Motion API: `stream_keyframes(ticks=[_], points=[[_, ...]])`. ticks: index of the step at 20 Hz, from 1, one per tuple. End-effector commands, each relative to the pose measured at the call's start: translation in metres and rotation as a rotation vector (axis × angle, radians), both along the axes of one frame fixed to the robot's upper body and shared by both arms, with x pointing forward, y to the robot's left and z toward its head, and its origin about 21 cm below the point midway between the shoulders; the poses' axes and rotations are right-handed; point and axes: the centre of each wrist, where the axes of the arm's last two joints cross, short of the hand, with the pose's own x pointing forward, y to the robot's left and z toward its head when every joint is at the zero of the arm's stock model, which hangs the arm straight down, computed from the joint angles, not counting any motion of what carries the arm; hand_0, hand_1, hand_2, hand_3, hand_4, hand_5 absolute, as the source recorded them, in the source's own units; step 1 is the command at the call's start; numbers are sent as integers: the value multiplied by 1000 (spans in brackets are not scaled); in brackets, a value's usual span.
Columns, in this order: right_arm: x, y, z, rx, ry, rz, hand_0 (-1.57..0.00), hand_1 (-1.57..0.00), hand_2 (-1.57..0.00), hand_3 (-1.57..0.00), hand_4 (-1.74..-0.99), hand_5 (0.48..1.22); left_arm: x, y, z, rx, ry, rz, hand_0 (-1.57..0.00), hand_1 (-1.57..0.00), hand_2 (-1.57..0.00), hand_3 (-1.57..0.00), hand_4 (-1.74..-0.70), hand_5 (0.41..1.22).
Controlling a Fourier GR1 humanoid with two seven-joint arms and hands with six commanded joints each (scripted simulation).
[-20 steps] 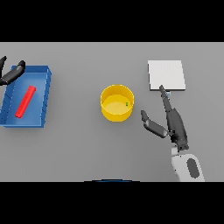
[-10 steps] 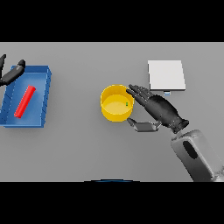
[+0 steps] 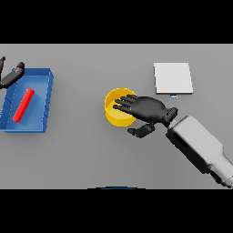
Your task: Pick up the red beaker and tilt it to pour out 1 green nut into yellow bowl. Pick up the yellow bowl and place it on the metallic measuring scale.
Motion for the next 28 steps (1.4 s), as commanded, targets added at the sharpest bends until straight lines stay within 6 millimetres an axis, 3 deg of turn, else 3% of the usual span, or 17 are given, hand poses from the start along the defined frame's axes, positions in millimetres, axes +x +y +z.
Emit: stream_keyframes(ticks=[1,9,14,17,19,20,23,25,28], points=[[5,6,-1,-36,9,-7,1,1,1,1,-1223,705,-1,-2,-4,-4,6,-6,0,1,1,1,-722,687],[24,26,-10,-223,28,37,1,1,1,1,-1266,720,-4,4,0,-12,-7,-3,1,1,1,1,-723,684],[26,38,-12,-262,66,50,1,1,1,1,-1297,753,-5,6,-1,-28,-20,-8,1,1,1,1,-718,688],[27,39,-13,-258,94,9,-3,-16,-19,-43,-1336,810,-8,8,2,-19,-26,-8,1,1,1,1,-713,686],[27,39,-18,-263,105,18,-287,-236,-176,-173,-1387,873,-7,6,0,-23,-23,-8,1,1,1,1,-714,691],[29,37,-17,-267,95,29,-544,-473,-310,-262,-1420,943,-8,3,-2,-26,-19,-16,1,1,1,1,-716,692],[29,41,-18,-269,82,25,-1045,-1009,-870,-574,-1552,1079,-8,4,0,-19,-21,-14,1,1,1,1,-719,693],[28,36,-17,-248,91,45,-1235,-1211,-1122,-834,-1614,1130,-6,9,5,-21,-29,-11,1,1,1,1,-724,696],[27,38,-17,-255,73,50,-1399,-1387,-1222,-1117,-1676,1174,-10,8,6,-18,-31,-22,1,1,1,1,-725,694]])
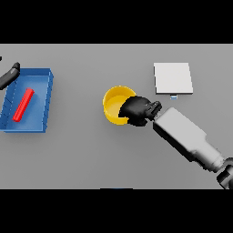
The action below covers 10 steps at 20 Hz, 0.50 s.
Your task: Pick up the red beaker and tilt it to pour out 1 green nut into yellow bowl. Pick up the yellow bowl and place it on the metallic measuring scale.
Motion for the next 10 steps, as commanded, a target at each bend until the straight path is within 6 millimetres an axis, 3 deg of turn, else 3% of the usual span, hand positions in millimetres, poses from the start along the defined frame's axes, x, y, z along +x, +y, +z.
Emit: stream_keyframes(ticks=[1,4,10], points=[[0,-2,2,1,2,3,-1433,-1424,-1240,-1183,-1689,1184,0,0,-1,5,11,1,1,1,1,1,-722,695],[2,-3,3,27,-6,-1,-1500,-1496,-1309,-1254,-1714,1202,1,1,-7,4,23,3,1,1,1,1,-719,695],[7,-18,30,70,-9,-42,-1553,-1551,-1344,-1317,-1734,1216,1,-3,-9,-8,25,7,1,1,1,1,-723,694]])
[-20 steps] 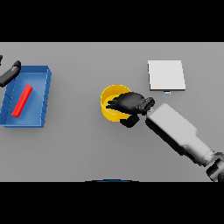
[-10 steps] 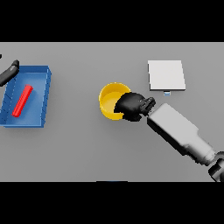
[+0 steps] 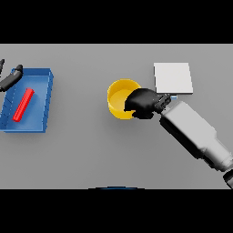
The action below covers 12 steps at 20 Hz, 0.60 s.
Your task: Pick up the red beaker and tilt it to pour out 1 green nut into yellow bowl. Pick up the yellow bowl and place it on the metallic measuring scale.
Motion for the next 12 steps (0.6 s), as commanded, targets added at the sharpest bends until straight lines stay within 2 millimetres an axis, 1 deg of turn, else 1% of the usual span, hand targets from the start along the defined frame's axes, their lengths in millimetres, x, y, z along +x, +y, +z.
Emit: stream_keyframes(ticks=[1,2,4,5,6,9,12], points=[[0,0,6,8,-4,-12,-1556,-1555,-1389,-1284,-1735,1217,1,0,2,1,8,8,1,1,1,1,-724,693],[0,-1,14,12,-17,-19,-1559,-1558,-1414,-1252,-1737,1218,2,2,5,10,4,3,1,1,1,1,-724,693],[-1,-9,22,30,-31,-37,-1563,-1563,-1432,-1208,-1738,1219,1,1,2,9,5,-6,1,1,1,1,-722,688],[2,-14,31,27,-61,-54,-1565,-1565,-1426,-1194,-1739,1219,-1,2,2,20,6,-8,1,1,1,1,-717,686],[4,-18,36,25,-87,-84,-1566,-1566,-1455,-1180,-1739,1220,-1,0,1,17,7,-12,1,1,1,1,-714,686],[1,-29,39,25,-93,-106,-1559,-1568,-1512,-1163,-1740,1220,-1,-4,2,14,3,-8,1,1,1,1,-718,686],[7,-42,48,32,-134,-138,-1565,-1570,-1513,-1155,-1741,1220,2,-1,9,15,-1,-2,1,1,1,1,-723,698]])
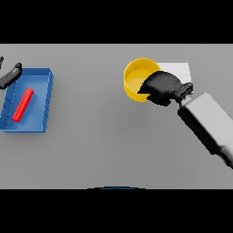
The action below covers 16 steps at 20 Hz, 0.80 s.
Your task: Pick up the red beaker and tilt it to pour out 1 green nut into yellow bowl. Pick up the yellow bowl and place it on the metallic measuring scale.
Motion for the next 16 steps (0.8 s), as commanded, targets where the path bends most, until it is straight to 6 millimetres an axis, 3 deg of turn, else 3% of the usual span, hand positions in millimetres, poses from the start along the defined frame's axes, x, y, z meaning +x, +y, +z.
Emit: stream_keyframes(ticks=[1,4,7,11,16], points=[[3,-6,0,-2,-6,0,-1566,-1570,-1516,-1149,-1741,1220,-1,-4,0,-5,-1,-5,1,1,1,1,-725,704],[16,-18,5,12,-42,-71,-1568,-1570,-1537,-1153,-1741,1221,-4,-3,-3,-2,-2,-2,1,1,1,1,-730,719],[30,-30,-1,16,-58,-144,-1570,-1571,-1537,-1150,-1741,1221,-3,-2,6,0,10,14,1,1,1,1,-731,724],[42,-61,-13,22,-82,-199,-1570,-1571,-1549,-1147,-1741,1221,-5,-2,2,-6,13,15,1,1,1,1,-737,738],[55,-80,-26,16,-66,-289,-1571,-1571,-1487,-1195,-1741,1221,-6,-1,6,10,20,19,1,1,1,1,-720,720]])
